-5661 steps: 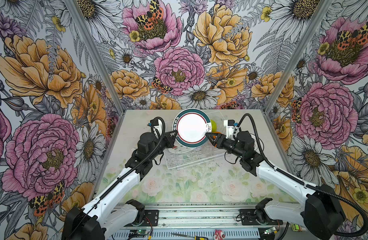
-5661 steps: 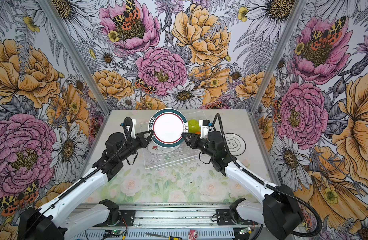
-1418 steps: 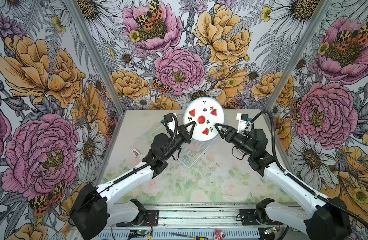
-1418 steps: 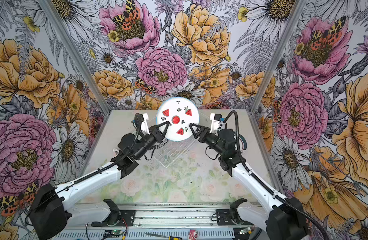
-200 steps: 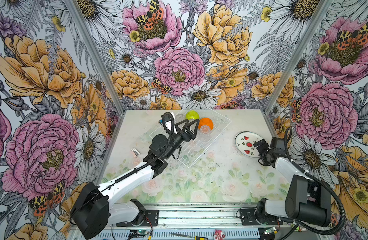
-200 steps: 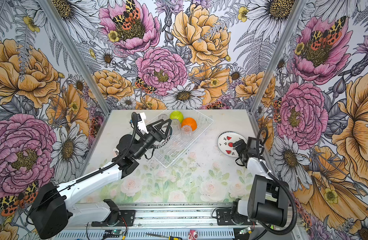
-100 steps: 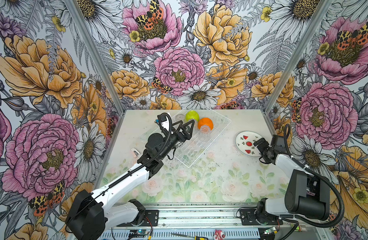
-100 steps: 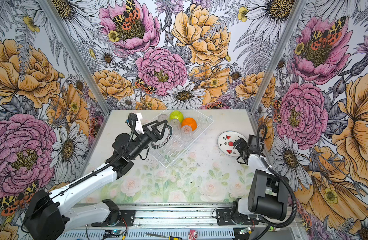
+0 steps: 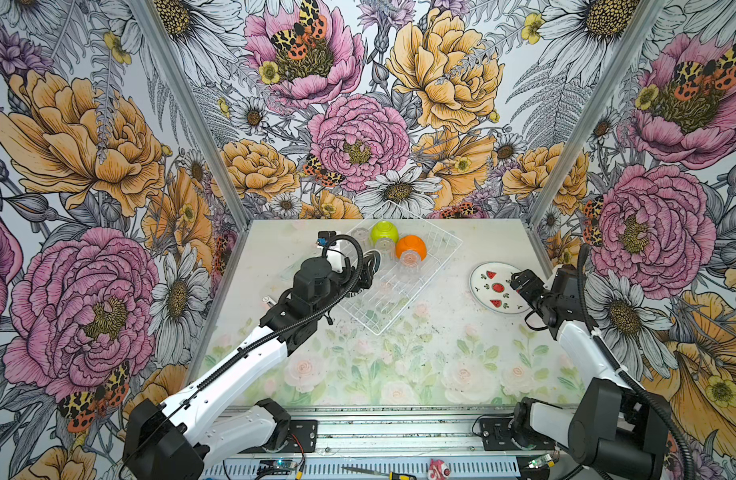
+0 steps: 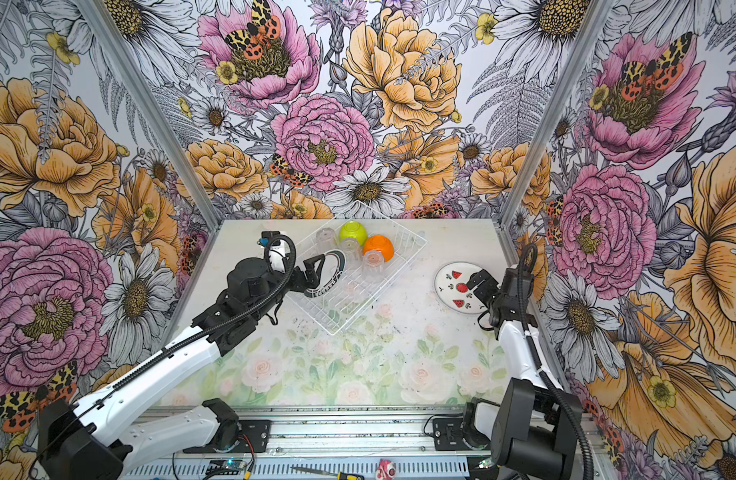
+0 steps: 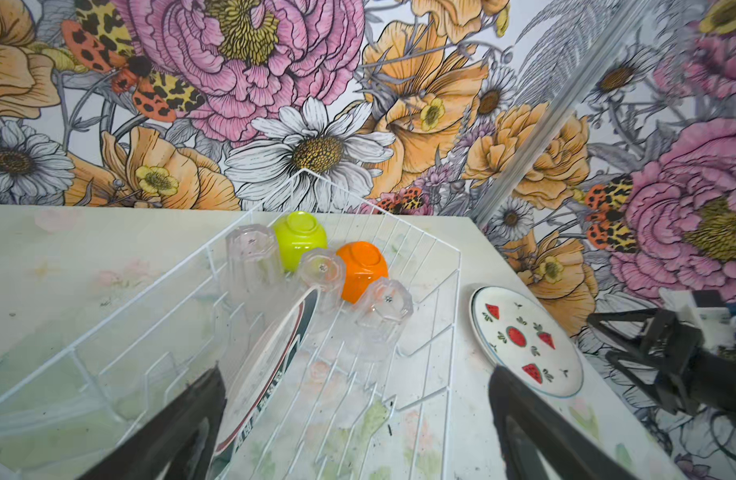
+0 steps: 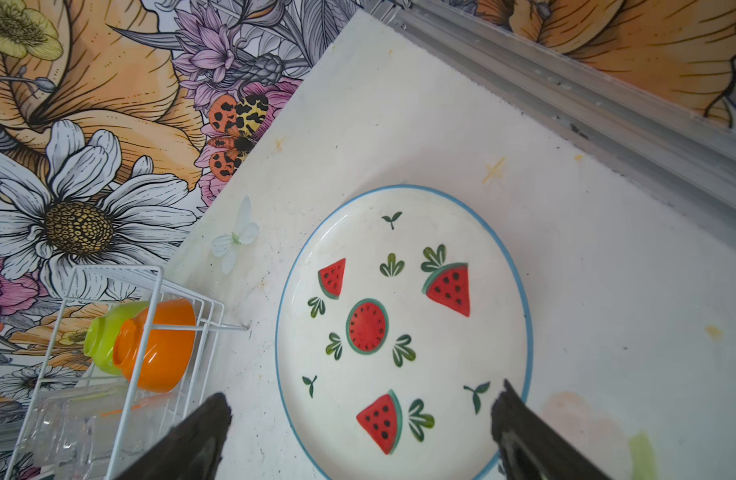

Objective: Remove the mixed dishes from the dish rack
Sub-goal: 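Lower the watermelon-print plate flat onto the banded plate and open the right gripper, then lower the left gripper into the rack and close on the banded plate rim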

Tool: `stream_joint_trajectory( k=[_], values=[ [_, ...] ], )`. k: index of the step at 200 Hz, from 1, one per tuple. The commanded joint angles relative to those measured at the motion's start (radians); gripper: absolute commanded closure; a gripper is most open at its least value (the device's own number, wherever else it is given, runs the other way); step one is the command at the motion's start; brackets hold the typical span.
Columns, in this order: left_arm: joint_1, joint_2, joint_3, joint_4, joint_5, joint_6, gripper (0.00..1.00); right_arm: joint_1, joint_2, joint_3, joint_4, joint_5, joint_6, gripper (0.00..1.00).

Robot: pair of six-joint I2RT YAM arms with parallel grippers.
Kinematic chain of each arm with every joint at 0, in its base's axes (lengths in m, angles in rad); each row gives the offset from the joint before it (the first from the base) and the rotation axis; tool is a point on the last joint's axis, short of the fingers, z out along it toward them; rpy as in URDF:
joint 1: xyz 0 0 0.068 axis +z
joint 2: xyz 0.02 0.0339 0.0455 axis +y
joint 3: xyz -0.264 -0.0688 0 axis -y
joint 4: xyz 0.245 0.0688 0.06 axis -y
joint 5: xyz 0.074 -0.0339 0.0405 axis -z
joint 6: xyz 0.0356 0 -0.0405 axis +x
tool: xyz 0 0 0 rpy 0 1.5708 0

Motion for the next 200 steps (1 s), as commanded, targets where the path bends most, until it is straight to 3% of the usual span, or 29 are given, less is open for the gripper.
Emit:
stream_joint_trajectory(
  k=[1,57,81,107,138,200],
  values=[
    [0.013,0.067,0.038,-0.124,-0.064,0.056,0.01,-0.002,-0.066,-0.03,0.023,-0.084,-0.015,0.01],
    [0.062,0.225,0.121,-0.163,-0.025,0.098,0.02,-0.003,-0.251,-0.126,0.023,-0.266,0.058,0.01],
    [0.08,0.257,0.139,-0.18,0.028,0.117,0.09,-0.003,-0.349,-0.191,0.021,-0.315,0.087,0.0],
    [0.087,0.284,0.141,-0.179,0.039,0.14,0.21,-0.003,-0.437,-0.258,0.021,-0.329,0.119,0.01],
    [0.092,0.313,0.145,-0.18,0.006,0.144,0.23,-0.003,-0.482,-0.294,0.022,-0.335,0.134,0.0],
    [0.097,0.397,0.183,-0.192,-0.009,0.148,0.38,-0.002,-0.461,-0.287,0.023,-0.338,0.143,0.01]
  ],
)
